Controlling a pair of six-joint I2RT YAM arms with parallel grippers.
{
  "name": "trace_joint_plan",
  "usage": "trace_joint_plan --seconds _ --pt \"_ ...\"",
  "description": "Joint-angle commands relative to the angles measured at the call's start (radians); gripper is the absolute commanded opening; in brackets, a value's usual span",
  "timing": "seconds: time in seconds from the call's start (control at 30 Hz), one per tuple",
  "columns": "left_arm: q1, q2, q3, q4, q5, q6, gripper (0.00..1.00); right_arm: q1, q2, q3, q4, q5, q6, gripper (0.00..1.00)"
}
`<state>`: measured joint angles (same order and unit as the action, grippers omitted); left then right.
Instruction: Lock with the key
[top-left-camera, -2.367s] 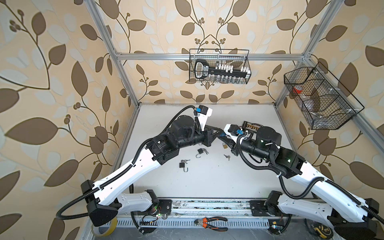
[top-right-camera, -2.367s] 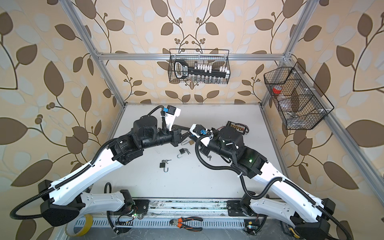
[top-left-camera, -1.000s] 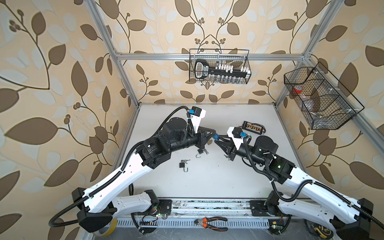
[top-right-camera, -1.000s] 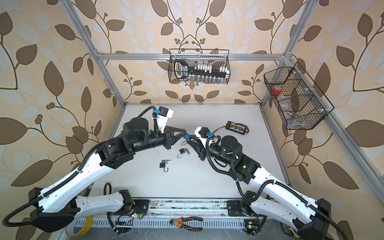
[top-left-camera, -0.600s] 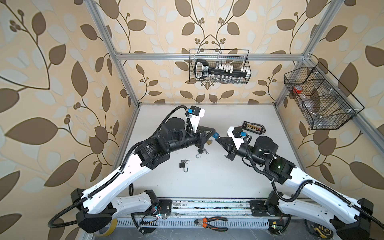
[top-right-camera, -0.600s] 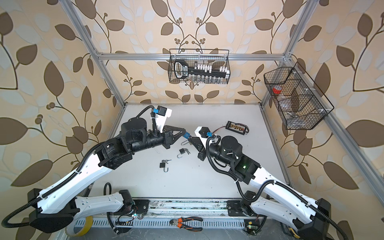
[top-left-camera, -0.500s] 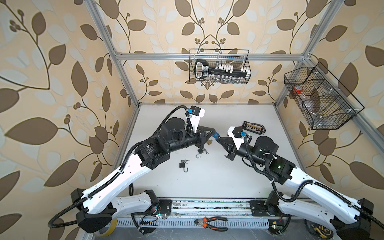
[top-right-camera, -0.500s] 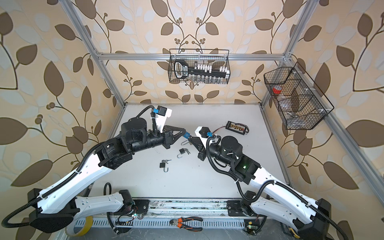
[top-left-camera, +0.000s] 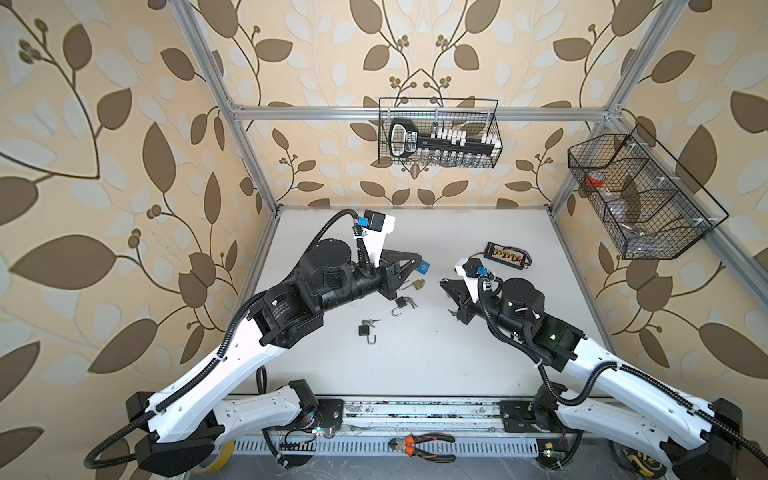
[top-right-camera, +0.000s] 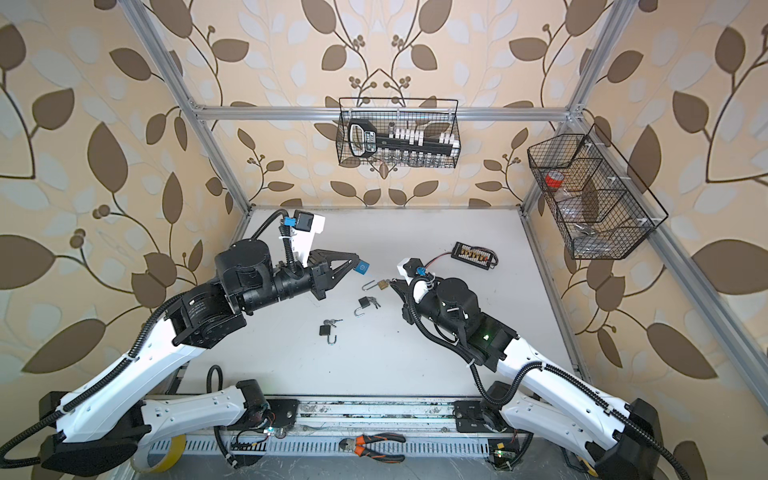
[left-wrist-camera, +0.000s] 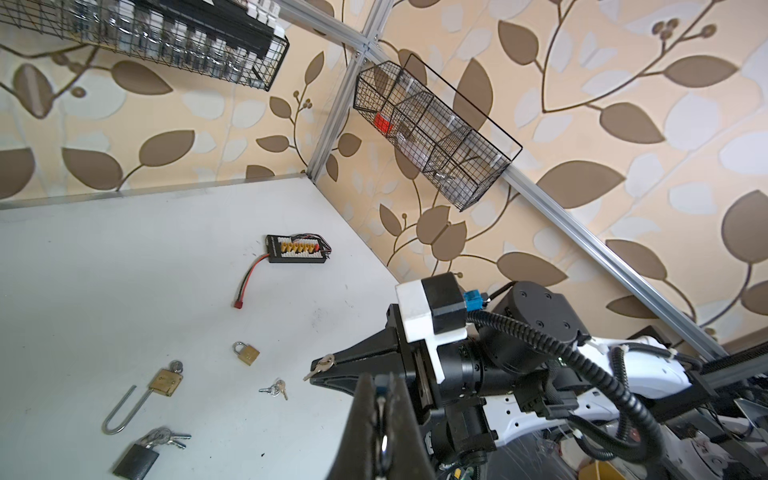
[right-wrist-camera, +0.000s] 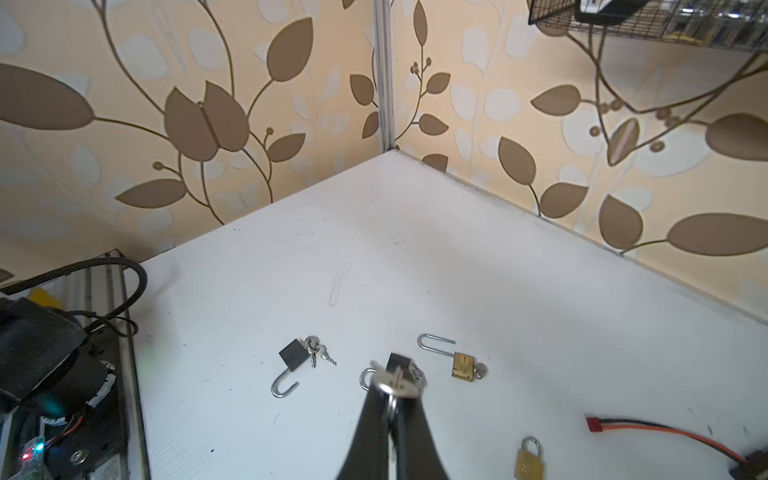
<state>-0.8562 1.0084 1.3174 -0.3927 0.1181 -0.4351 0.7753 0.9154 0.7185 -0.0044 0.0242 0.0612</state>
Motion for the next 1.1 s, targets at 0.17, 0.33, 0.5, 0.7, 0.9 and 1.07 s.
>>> trace_joint_plan --seconds 0.17,0.33,0.5,0.7,0.9,1.07 --pt "0.052 -0.010 -0.007 -0.227 -0.313 -0.040 0.00 -0.043 0.191 0.030 -0.216 0.047 0.198 0.00" --pt "0.221 -0.060 -0.133 -0.221 -0.154 -0.140 0.00 -0.050 0.331 0.047 -0.250 0.026 0.259 0.00" --pt "0.323 -0.080 -0.199 -0.215 -0.068 -0.183 0.00 -0.066 0.484 0.110 -0.299 0.029 0.275 0.00" --pt "0.352 -0.080 -0.204 -0.216 -0.043 -0.184 0.00 -0.079 0.615 0.158 -0.311 0.054 0.269 0.00" --pt "0.360 -0.084 -0.210 -0.220 -0.039 -0.186 0.00 -0.079 0.706 0.186 -0.329 0.063 0.249 0.00" --pt "0.362 -0.091 -0.224 -0.220 -0.034 -0.190 0.00 -0.079 0.744 0.205 -0.330 0.056 0.240 0.00"
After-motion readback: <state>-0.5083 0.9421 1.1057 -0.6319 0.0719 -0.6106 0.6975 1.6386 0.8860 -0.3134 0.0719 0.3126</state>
